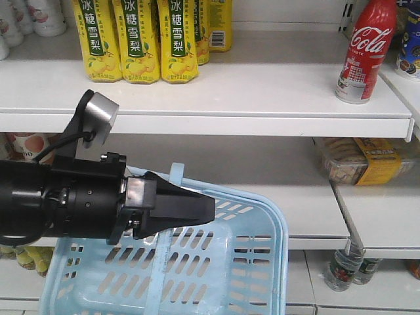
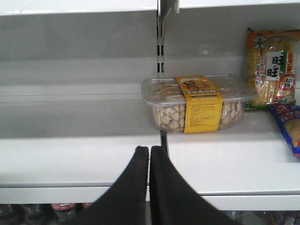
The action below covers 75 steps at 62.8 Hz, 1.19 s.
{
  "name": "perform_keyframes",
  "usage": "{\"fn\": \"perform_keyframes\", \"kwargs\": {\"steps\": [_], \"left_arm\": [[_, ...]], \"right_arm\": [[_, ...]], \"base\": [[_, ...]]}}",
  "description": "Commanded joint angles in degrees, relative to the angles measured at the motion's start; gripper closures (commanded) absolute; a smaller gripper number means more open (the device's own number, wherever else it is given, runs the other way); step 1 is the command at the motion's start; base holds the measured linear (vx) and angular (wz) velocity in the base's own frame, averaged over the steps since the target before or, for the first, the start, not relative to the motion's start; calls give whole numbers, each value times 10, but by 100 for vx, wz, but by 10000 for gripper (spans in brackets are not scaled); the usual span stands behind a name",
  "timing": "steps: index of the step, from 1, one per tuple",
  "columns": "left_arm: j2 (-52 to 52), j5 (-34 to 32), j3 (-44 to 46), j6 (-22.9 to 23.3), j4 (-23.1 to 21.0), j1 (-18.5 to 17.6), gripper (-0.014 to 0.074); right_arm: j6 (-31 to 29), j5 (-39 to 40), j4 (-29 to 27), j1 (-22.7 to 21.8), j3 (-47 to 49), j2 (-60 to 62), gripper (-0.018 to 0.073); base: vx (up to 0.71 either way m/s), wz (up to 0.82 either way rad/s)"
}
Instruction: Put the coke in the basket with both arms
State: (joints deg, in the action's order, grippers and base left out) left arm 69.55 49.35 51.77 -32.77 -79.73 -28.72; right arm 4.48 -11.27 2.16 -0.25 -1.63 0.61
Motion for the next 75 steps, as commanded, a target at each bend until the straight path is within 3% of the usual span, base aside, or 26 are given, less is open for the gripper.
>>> {"fn": "perform_keyframes", "kwargs": {"steps": [1,75], "left_arm": [[-17,6,16,-3,-45,-4,603],[-17,6,16,-3,-45,-4,603]], "right_arm": [[-6,41,4,-3,-4,7,565],[-6,41,4,-3,-4,7,565]], "base": [[7,-1],[4,-1]]}}
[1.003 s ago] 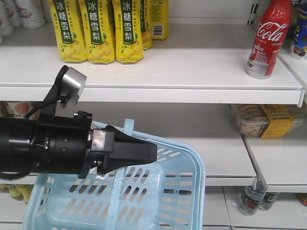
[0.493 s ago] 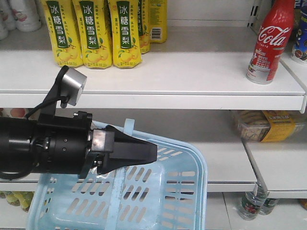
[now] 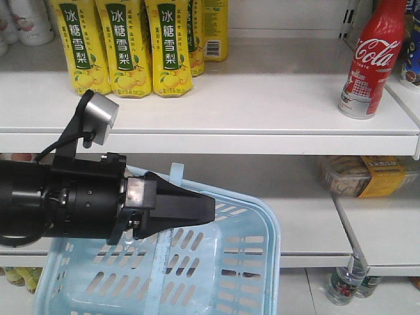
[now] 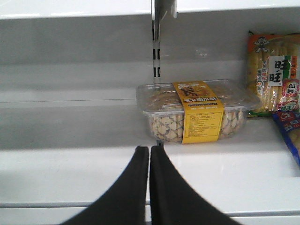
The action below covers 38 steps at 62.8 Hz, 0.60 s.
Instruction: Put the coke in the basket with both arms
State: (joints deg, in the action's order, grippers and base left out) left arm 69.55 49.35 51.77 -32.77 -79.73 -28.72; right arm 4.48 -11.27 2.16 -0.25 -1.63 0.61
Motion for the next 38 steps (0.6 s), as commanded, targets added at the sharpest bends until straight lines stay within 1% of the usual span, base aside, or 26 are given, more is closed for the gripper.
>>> {"fn": "perform_keyframes", "kwargs": {"steps": [1,38], "left_arm": [[-17,6,16,-3,-45,-4,603],[-17,6,16,-3,-45,-4,603]], "right_arm": [[-6,41,4,-3,-4,7,565],[-6,41,4,-3,-4,7,565]], "base": [[2,-1],[2,0]]}}
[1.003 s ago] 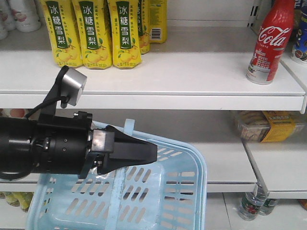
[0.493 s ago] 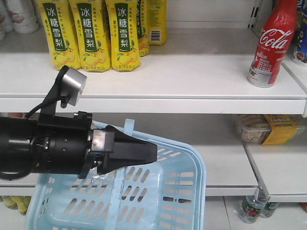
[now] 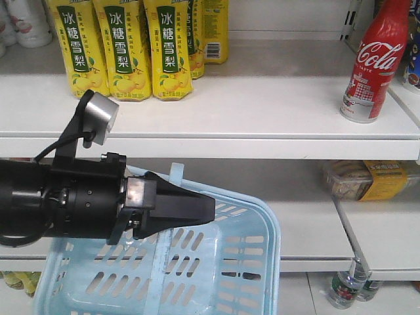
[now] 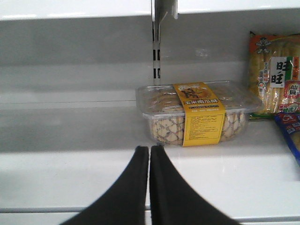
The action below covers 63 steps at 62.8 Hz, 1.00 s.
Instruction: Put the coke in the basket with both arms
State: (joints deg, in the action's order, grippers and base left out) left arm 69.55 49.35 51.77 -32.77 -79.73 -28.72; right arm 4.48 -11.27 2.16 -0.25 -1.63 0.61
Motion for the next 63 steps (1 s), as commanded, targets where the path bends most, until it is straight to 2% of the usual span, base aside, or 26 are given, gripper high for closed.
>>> {"fn": "perform_keyframes", "kwargs": {"steps": [1,63], "left_arm": [[-17,6,16,-3,-45,-4,603],[-17,6,16,-3,-45,-4,603]], "right_arm": [[-6,41,4,-3,-4,7,565],[-6,41,4,-3,-4,7,565]], "base": [[1,0],[0,0]]}}
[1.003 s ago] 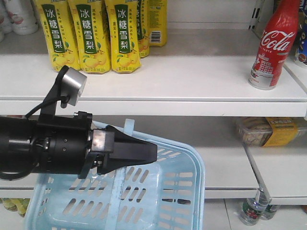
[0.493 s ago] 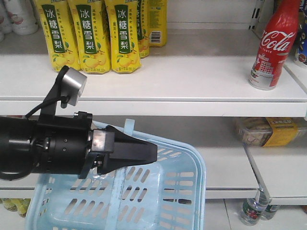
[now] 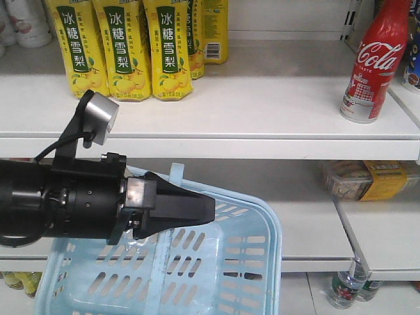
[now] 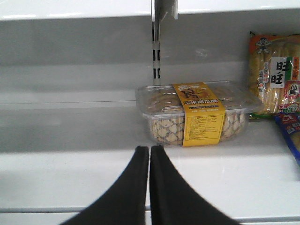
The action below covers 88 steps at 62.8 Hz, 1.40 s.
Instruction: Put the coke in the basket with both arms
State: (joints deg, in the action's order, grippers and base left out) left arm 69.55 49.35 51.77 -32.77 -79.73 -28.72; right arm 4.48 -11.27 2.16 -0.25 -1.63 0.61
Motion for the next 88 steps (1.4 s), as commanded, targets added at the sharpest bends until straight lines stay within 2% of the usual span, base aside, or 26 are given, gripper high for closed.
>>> {"fn": "perform_keyframes", "kwargs": {"steps": [1,9,12,23,34,39,45,54,62,68,72,77,82,88], "left_arm": [[-17,6,16,-3,-45,-4,603],[-17,6,16,-3,-45,-4,603],[-17,6,16,-3,-45,-4,603],[-17,6,16,-3,-45,-4,603],[-17,6,16,-3,-45,-4,603],[-17,6,16,-3,-45,-4,603],[-17,6,16,-3,-45,-4,603],[-17,6,16,-3,-45,-4,603],[-17,6,16,-3,-45,-4,603],[-17,6,16,-3,-45,-4,603],[-17,6,16,-3,-45,-4,603],[-17,6,16,-3,-45,-4,603],[-17,6,16,-3,-45,-4,603],[-17,6,16,-3,-45,-4,603]], "right_arm": [[-6,41,4,-3,-4,7,565],[-6,44,4,-3,-4,7,565],[12,52,-14,-3,-4,7,565],[135,118,-228,-2,-4,7,565],[154,165,-413,-2,-3,7,565],[148,186,-465,-1,14,7,565],[110,159,-431,-1,77,7,565],[-17,40,-309,-1,238,-22,564],[-140,-71,-278,-1,357,-102,513],[-238,-110,-284,-1,415,-163,388],[-283,-102,-291,-1,440,-204,247],[-309,-66,-298,-2,453,-243,66],[-321,-18,-304,-2,458,-283,-69],[-321,5,-316,-2,467,-330,-171]], "base": [[0,0],[0,0],[0,0],[0,0],[0,0],[0,0],[0,0],[0,0],[0,0],[0,0],[0,0],[0,0],[0,0],[0,0]]}}
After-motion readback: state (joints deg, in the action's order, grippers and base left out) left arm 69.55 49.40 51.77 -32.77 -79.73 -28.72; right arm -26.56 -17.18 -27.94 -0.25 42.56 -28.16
